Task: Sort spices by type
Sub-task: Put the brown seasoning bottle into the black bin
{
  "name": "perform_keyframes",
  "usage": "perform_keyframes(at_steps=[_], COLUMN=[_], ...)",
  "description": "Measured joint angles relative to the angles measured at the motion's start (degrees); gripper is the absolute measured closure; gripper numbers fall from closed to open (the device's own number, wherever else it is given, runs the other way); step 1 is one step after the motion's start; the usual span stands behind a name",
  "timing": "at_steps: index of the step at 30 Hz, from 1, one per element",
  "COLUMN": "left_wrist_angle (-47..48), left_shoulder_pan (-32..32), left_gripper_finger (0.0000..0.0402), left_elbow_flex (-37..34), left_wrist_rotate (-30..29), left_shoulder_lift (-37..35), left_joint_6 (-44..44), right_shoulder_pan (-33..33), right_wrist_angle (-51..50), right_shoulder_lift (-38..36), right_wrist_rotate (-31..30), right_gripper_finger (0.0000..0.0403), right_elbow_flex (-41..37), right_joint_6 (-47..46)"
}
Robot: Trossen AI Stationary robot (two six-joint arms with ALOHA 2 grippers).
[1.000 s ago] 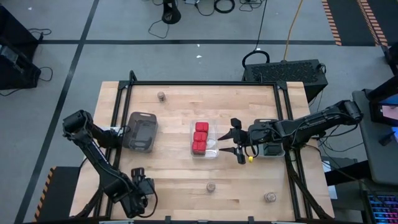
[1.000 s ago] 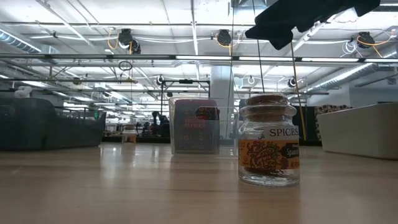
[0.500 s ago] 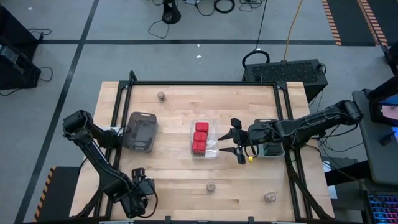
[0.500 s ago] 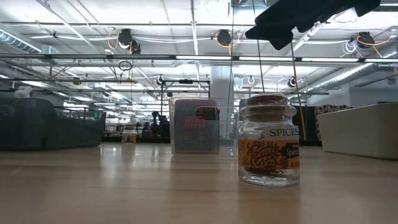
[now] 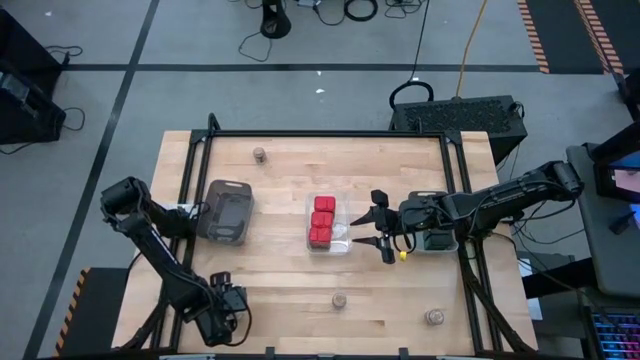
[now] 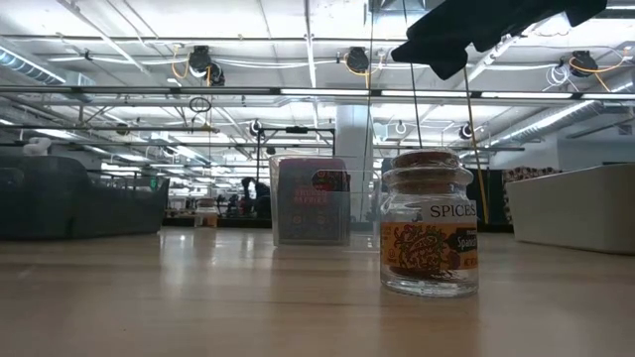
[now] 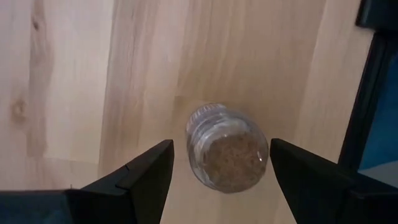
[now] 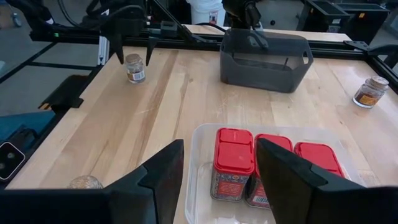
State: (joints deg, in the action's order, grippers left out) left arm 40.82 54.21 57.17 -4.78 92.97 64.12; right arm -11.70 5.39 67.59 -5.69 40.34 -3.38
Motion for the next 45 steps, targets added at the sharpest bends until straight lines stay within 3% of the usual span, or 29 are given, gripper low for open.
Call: perform_keyframes(at_steps=[16, 29, 40, 45], left_wrist_angle=[0.0, 0.2, 1.1, 3.7], left_shoulder_pan=[0.2, 0.2, -1.3, -3.5], left_gripper_finger=[0.0132, 0.0209, 0.0216, 0.0217], left_elbow_flex=[0.0, 0.0, -0.1, -0.1], left_wrist_rotate=[-1.1, -0.3, -2.3, -5.4], left_shoulder_lift=[0.0, 0.0, -0.7, -5.9], left_joint_6=[0.0, -0.5, -0.5, -3.2], right_shoulder_pan=[0.0, 0.0, 0.0, 0.0], right_wrist_angle=[0.0, 0.0, 0.0, 0.0], right_shoulder_lift=[0.0, 0.0, 0.0, 0.0], right_wrist_rotate=[0.0, 0.0, 0.0, 0.0], right_gripper_finger=[0.0218, 0.0218, 0.0218, 0.0218], right_elbow_flex=[0.0, 0.0, 0.0, 0.0], right_joint_6=[0.0, 0.0, 0.0, 0.0])
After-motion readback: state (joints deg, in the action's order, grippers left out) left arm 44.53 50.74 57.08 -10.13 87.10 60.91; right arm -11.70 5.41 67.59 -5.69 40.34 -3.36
